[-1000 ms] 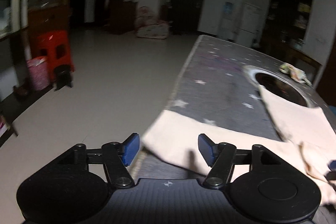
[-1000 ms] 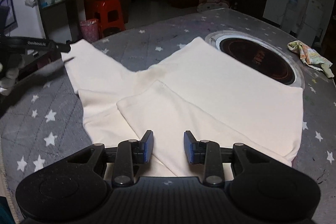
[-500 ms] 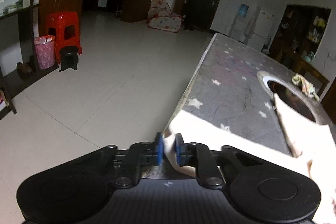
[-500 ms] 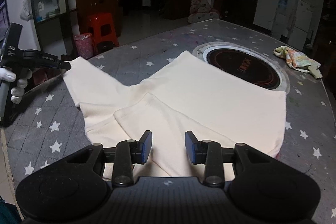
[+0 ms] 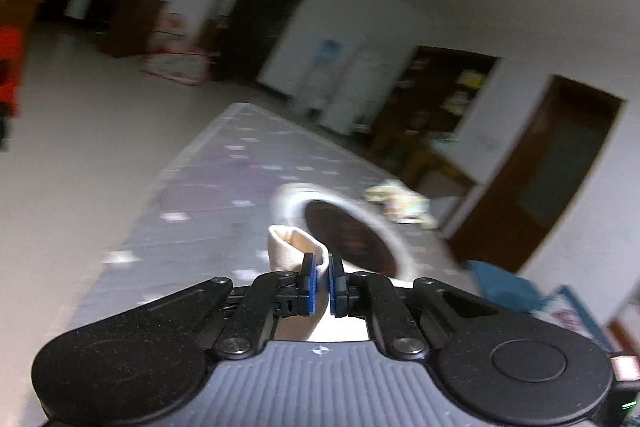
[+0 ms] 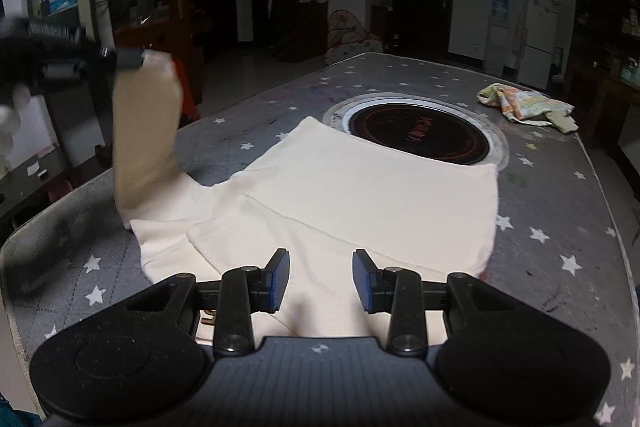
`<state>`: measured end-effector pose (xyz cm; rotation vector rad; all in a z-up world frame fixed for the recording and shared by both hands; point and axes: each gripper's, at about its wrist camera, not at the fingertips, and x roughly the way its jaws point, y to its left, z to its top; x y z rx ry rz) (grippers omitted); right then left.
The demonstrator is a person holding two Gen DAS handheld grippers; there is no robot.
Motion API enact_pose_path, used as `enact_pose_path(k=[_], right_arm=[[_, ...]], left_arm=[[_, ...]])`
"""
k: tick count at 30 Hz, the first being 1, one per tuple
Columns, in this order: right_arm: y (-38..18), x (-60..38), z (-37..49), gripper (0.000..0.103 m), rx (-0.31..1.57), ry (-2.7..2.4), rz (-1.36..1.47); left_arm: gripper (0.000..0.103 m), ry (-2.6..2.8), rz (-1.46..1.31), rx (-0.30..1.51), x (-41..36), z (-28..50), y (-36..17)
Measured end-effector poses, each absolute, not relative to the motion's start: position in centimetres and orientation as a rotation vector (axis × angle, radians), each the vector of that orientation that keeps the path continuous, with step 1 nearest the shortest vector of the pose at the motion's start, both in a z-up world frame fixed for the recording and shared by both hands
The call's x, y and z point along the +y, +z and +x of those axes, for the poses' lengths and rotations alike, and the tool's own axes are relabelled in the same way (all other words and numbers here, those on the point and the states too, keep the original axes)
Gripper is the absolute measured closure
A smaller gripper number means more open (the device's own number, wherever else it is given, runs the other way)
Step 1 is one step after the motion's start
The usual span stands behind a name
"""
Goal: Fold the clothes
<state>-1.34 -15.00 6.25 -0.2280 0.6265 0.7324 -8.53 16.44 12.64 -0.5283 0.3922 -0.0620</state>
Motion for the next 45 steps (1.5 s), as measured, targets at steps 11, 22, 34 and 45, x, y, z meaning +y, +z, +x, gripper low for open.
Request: enact_pose_path(k=[11, 22, 34, 45], right_arm=[[5.9, -18.8, -1.3, 0.068, 0.621, 0.663, -0.158], [6.1, -20.8, -0.8, 0.068, 0.622, 0.593, -0.135], [4.2, -17.7, 1.8, 0.068, 0.698, 0.616, -0.183], [2.7, -16.9, 3.5, 0.075, 0.74, 0.591, -0.218]], left_arm=[[0.096, -0.383, -0.459, 0.436, 5.5, -3.6, 13.0], [0.058, -0.405, -0.386, 0.537, 4.7, -4.3, 9.3], [0.076, -0.24, -0.289, 0.681, 10.3, -5.4, 3.5], [0.084, -0.171, -0.275, 0.65, 12.0, -4.8, 3.9]])
